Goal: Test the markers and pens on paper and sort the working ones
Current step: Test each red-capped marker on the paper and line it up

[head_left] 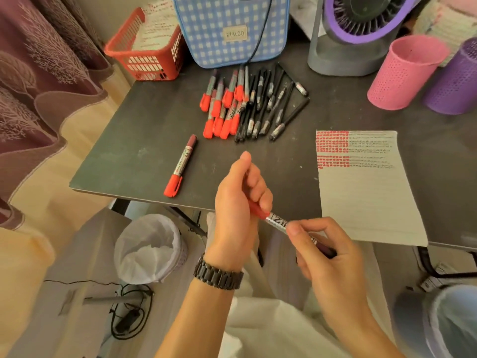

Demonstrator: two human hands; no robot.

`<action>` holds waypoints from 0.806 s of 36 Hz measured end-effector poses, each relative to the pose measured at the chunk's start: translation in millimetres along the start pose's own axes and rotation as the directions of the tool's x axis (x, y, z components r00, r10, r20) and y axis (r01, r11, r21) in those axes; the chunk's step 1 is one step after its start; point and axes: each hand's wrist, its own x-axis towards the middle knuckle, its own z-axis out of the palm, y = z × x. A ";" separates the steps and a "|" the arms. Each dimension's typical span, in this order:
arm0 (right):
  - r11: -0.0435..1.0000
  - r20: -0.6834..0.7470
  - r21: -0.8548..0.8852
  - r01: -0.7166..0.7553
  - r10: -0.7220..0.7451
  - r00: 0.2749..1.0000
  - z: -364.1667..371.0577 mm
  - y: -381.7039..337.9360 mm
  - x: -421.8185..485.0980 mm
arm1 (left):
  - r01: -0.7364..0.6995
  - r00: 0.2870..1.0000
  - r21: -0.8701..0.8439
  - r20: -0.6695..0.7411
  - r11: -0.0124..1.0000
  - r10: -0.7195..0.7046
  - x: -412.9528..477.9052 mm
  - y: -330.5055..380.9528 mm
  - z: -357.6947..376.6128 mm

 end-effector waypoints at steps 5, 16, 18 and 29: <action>0.995 0.093 -0.101 -0.017 0.026 0.995 -10.8 -7.7 22.4 | -0.177 0.982 0.404 0.014 0.898 0.187 -8.6 -6.2 -31.6; 0.987 0.102 -0.159 0.027 -0.011 0.995 16.0 -13.2 77.4 | -0.193 0.974 0.650 0.037 0.735 0.223 -24.7 2.5 -96.1; 0.987 0.102 -0.150 0.065 -0.050 0.993 31.9 -12.5 88.0 | -0.218 0.958 0.658 0.002 0.721 0.287 -24.1 3.7 -97.5; 0.999 0.252 -0.028 -0.014 0.021 0.968 102.4 -7.6 132.5 | -0.158 0.843 0.804 -0.193 0.573 0.503 -25.3 13.2 -111.9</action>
